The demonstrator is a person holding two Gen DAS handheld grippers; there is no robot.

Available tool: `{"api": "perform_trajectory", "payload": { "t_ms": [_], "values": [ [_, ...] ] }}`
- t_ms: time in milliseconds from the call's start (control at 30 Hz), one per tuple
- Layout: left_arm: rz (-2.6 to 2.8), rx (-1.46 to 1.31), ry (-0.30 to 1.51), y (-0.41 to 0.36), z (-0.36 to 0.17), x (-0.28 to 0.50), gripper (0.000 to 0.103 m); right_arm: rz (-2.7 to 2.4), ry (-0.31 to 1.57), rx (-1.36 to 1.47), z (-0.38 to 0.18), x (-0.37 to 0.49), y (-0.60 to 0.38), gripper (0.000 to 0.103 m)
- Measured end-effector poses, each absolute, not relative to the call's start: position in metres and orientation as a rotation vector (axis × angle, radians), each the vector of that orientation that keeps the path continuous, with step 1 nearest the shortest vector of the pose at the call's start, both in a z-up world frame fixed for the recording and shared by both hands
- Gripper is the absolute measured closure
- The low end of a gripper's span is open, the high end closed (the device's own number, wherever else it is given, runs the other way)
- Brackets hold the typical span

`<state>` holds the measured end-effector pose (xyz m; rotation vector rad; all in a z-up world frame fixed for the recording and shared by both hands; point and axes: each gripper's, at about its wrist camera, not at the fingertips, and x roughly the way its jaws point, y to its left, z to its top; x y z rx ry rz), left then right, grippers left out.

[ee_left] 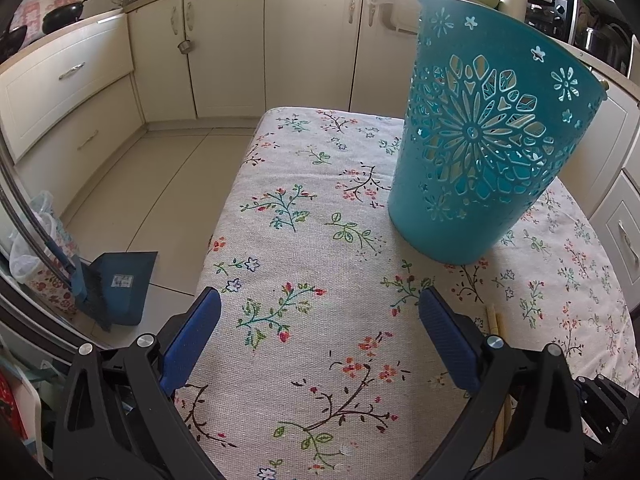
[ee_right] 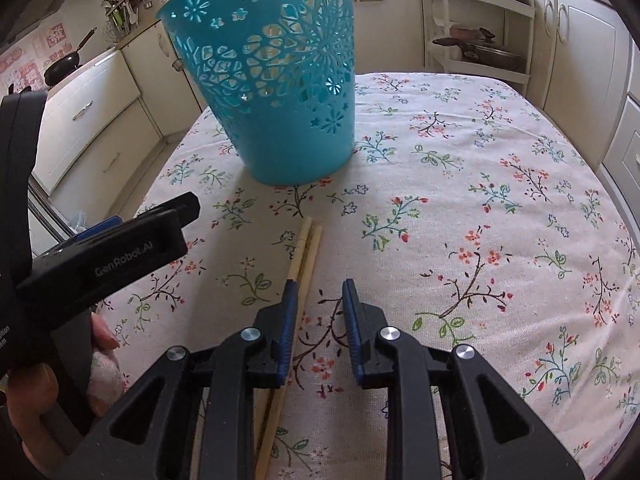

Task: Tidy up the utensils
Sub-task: 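Move the open right tool back down to the remaining sticks, then lower the left tool to a stick and close on it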

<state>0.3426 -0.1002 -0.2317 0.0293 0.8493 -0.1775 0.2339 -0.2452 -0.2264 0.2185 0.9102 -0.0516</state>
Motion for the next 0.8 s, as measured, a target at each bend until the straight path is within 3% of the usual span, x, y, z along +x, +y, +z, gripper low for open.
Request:
{"api": "perform_trajectory", "payload": {
  "t_ms": [267, 400, 467, 800],
  "values": [
    [-0.178, 0.03, 0.849, -0.1, -0.232, 0.343, 0.008, -0.042, 0.921, 0.151, -0.225, 0.232, -0.239, 0.08],
    [-0.177, 0.02, 0.851, -0.098, -0.232, 0.342, 0.008, -0.036, 0.924, 0.046, -0.225, 0.225, -0.236, 0.09],
    [-0.177, 0.017, 0.851, -0.097, -0.232, 0.342, 0.008, -0.051, 0.931, 0.042, -0.225, 0.223, -0.247, 0.09],
    [-0.334, 0.134, 0.852, -0.128, -0.231, 0.328, 0.008, -0.053, 0.878, 0.315, -0.231, 0.216, -0.316, 0.091]
  ]
}}
